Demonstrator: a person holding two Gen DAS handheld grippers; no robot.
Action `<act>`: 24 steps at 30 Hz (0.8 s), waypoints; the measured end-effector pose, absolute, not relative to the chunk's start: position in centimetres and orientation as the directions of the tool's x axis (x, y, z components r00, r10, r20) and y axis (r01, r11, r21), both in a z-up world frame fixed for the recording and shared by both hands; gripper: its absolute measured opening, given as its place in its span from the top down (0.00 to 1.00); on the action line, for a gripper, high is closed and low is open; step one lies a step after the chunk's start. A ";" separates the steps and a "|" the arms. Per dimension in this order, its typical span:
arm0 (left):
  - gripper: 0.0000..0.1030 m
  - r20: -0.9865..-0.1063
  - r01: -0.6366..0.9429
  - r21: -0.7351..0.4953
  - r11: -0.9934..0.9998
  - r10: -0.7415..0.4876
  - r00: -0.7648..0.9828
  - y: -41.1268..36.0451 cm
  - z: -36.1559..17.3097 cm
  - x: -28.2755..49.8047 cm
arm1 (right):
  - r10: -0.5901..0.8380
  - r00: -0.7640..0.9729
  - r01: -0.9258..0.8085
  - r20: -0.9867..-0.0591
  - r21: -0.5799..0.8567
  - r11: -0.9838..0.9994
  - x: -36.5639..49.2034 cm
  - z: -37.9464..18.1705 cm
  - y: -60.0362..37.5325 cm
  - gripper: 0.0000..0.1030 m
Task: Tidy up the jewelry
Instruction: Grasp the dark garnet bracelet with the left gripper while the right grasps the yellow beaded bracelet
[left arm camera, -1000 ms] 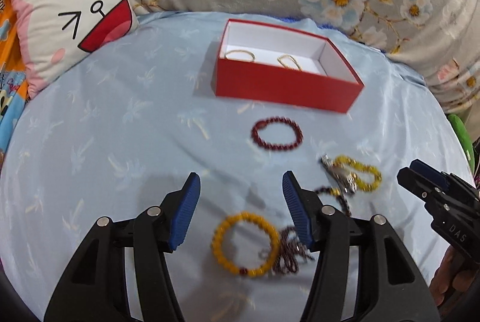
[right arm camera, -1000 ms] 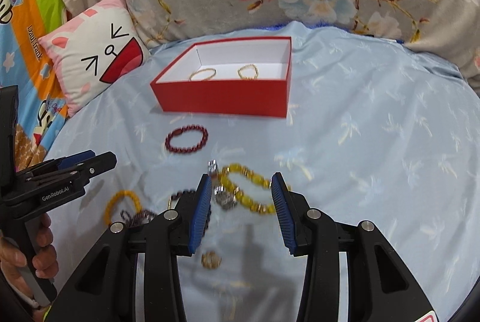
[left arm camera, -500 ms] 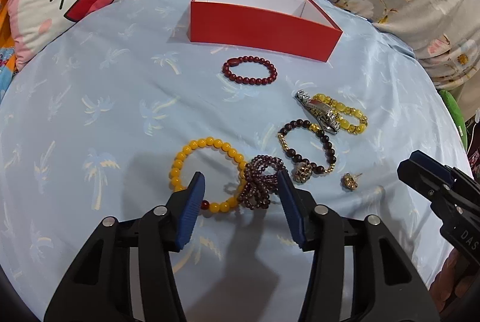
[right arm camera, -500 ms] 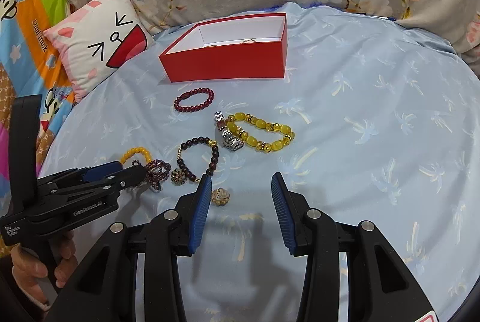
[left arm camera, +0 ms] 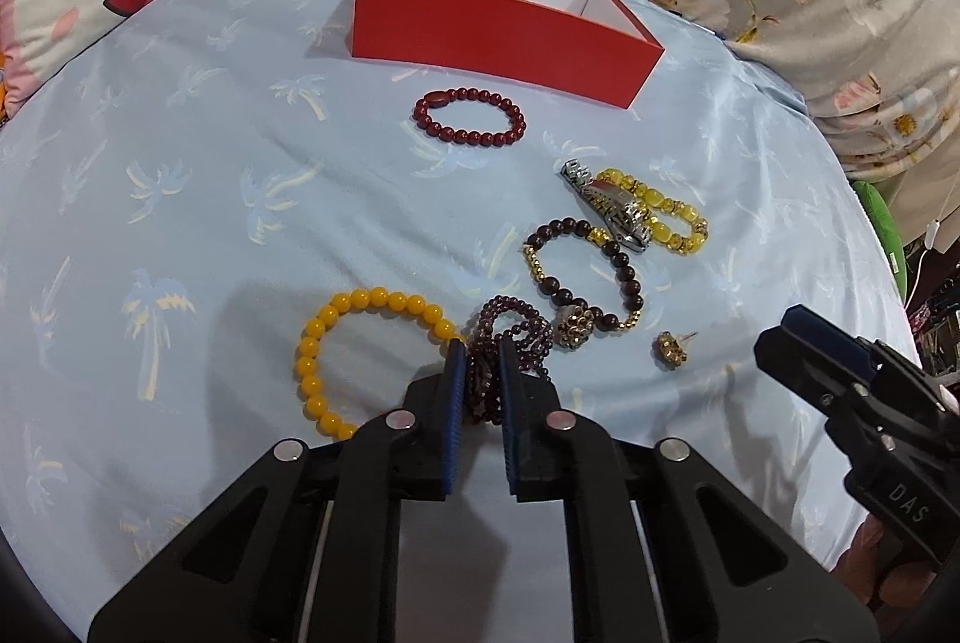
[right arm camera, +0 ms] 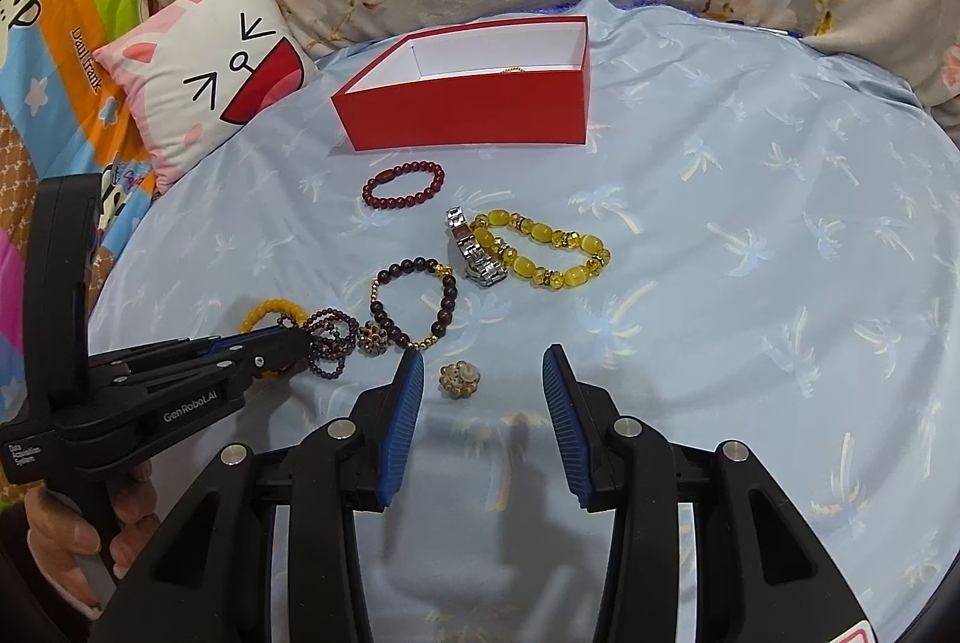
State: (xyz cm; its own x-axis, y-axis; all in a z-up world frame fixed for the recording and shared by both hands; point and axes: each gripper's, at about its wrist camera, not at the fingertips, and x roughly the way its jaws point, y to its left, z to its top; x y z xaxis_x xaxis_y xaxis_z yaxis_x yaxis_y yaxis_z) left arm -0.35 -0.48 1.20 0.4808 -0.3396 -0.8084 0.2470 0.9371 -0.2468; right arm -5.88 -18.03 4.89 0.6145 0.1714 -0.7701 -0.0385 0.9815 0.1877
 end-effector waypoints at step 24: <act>0.91 -0.768 0.245 -0.268 0.932 -0.360 0.529 -0.4 3.6 1.7 | 0.098 0.618 0.042 -0.780 0.158 0.987 0.7 2.7 -21.3 0.60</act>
